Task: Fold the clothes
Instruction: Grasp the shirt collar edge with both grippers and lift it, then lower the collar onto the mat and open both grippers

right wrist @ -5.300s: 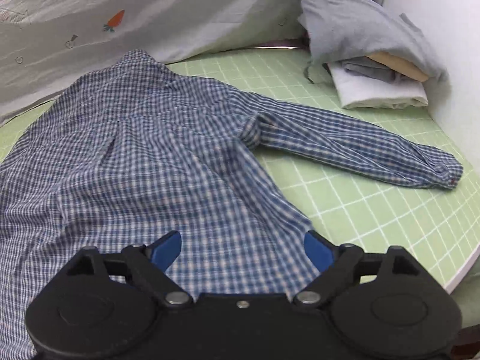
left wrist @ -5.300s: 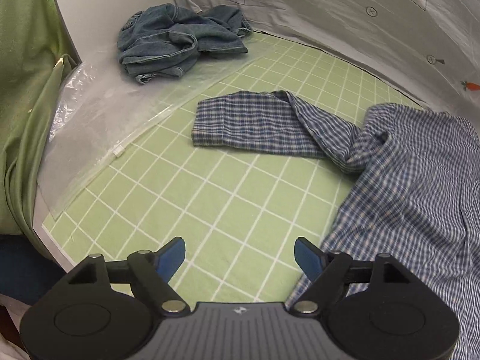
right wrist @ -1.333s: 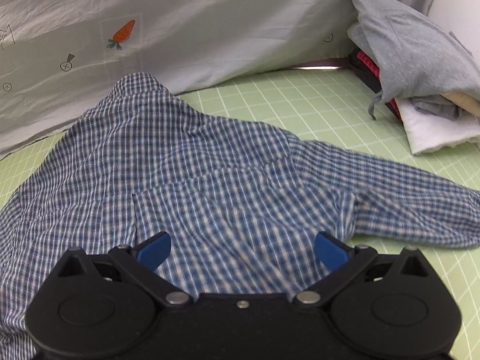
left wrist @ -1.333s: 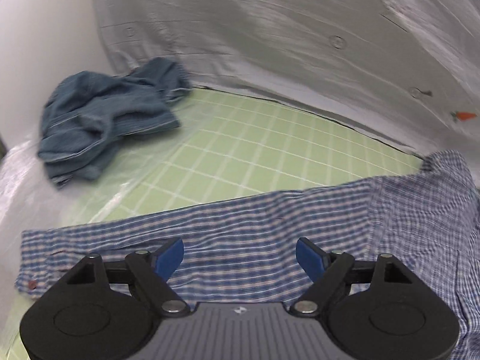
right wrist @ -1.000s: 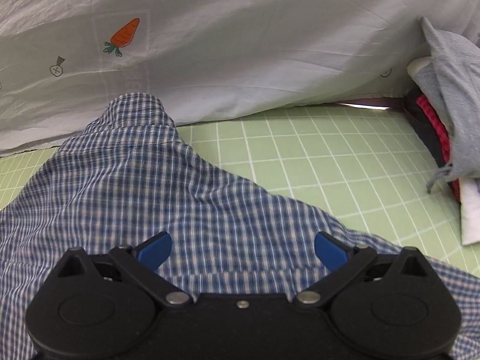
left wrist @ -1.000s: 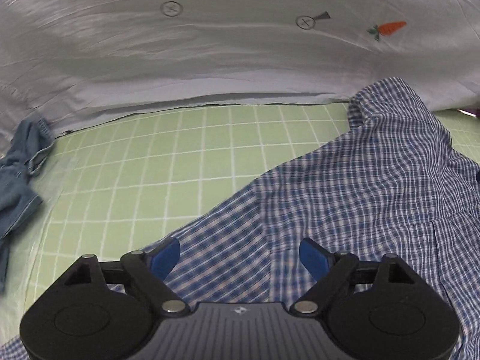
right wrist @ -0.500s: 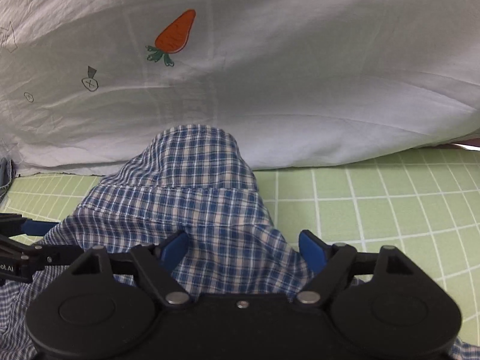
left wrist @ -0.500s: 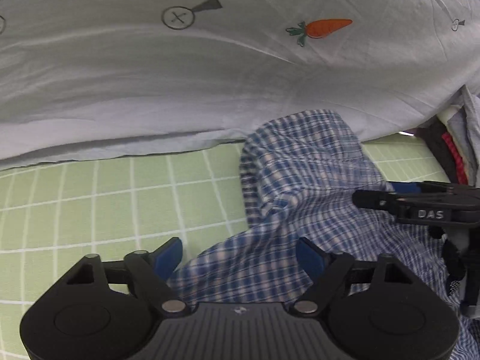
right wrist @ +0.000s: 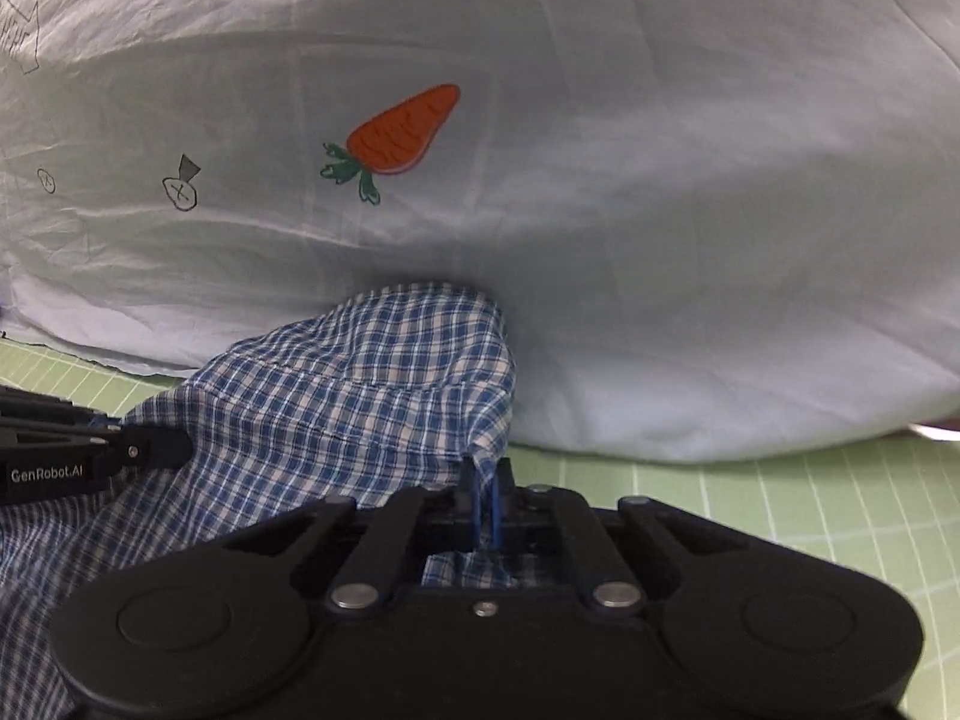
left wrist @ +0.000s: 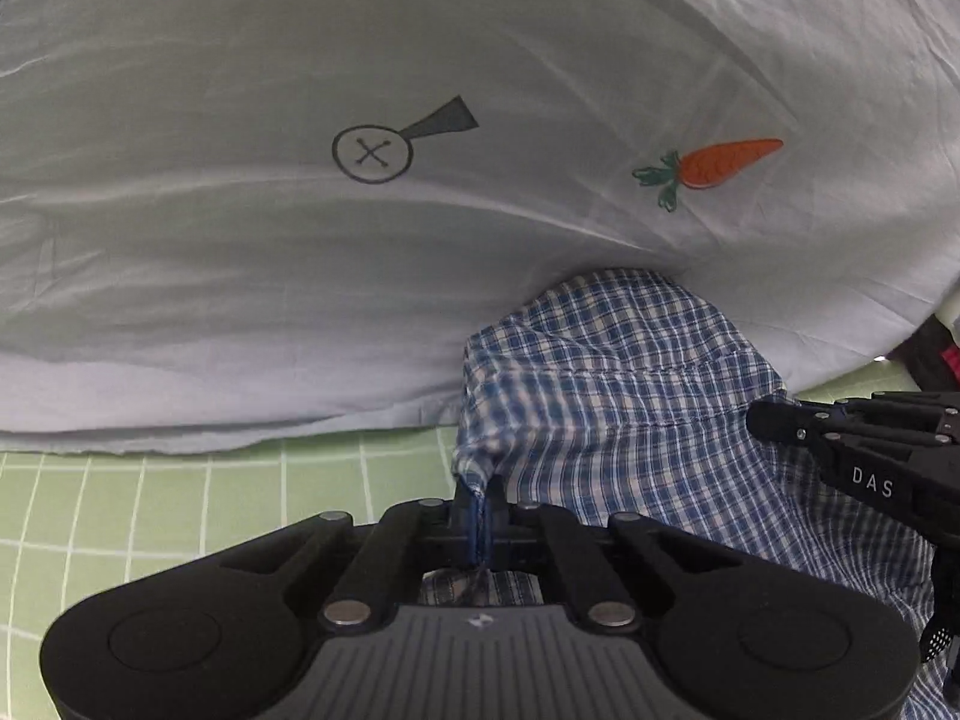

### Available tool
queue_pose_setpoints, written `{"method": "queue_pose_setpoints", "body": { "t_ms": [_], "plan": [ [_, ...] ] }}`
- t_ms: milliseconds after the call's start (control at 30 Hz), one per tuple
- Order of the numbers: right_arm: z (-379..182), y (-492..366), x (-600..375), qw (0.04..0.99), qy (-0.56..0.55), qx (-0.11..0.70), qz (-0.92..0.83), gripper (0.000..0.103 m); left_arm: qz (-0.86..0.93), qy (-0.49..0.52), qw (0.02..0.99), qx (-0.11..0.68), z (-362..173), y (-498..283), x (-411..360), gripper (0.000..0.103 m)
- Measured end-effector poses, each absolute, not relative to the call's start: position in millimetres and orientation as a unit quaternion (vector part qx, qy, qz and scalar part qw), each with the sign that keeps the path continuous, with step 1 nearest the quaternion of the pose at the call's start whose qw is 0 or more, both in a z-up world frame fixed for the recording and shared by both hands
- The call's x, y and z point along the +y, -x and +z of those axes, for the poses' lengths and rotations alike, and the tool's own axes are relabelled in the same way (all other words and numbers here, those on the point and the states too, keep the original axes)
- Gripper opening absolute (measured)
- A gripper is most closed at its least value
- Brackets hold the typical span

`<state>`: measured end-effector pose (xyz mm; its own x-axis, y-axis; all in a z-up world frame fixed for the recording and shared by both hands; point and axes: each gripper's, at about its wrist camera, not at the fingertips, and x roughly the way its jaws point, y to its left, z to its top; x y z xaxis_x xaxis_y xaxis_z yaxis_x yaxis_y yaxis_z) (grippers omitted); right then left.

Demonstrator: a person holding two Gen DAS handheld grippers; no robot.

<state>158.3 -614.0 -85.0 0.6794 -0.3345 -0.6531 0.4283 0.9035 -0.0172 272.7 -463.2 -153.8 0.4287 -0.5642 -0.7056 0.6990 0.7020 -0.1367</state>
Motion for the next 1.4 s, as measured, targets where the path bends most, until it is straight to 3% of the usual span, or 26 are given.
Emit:
{"method": "queue_pose_setpoints", "body": {
  "t_ms": [267, 367, 400, 467, 533, 700, 833, 1100, 1400],
  "plan": [
    [-117, -198, -630, 0.903, -0.104, 0.363, -0.205, 0.003, -0.369, -0.096, 0.839, 0.389, -174, -288, -464, 0.004],
    [-115, -199, -632, 0.9, -0.106, 0.371, -0.205, 0.006, -0.358, -0.108, 0.842, 0.388, -172, -285, -465, 0.016],
    [-112, -198, -632, 0.899, -0.101, 0.374, -0.206, 0.012, -0.349, -0.107, 0.847, 0.387, -167, -282, -463, 0.026],
    [-103, -194, -630, 0.897, -0.084, 0.379, -0.21, 0.053, -0.33, -0.103, 0.855, 0.386, -156, -275, -456, 0.047],
    [-91, -183, -627, 0.9, -0.067, 0.374, -0.211, 0.076, -0.321, -0.083, 0.865, 0.377, -138, -261, -439, 0.074],
    [-46, -82, -606, 0.91, -0.101, 0.327, -0.234, 0.093, -0.274, -0.041, 0.887, 0.37, -94, -182, -369, 0.086],
    [-47, 23, -565, 0.884, -0.151, 0.344, -0.278, 0.095, -0.228, -0.055, 0.888, 0.397, -92, -92, -297, 0.087],
    [-79, 190, -458, 0.839, -0.22, 0.396, -0.302, 0.095, -0.147, -0.042, 0.859, 0.489, -98, -6, -138, 0.087],
    [-104, 263, -418, 0.81, -0.209, 0.453, -0.308, 0.097, -0.12, -0.021, 0.863, 0.49, -90, 52, -105, 0.087]
  ]
}}
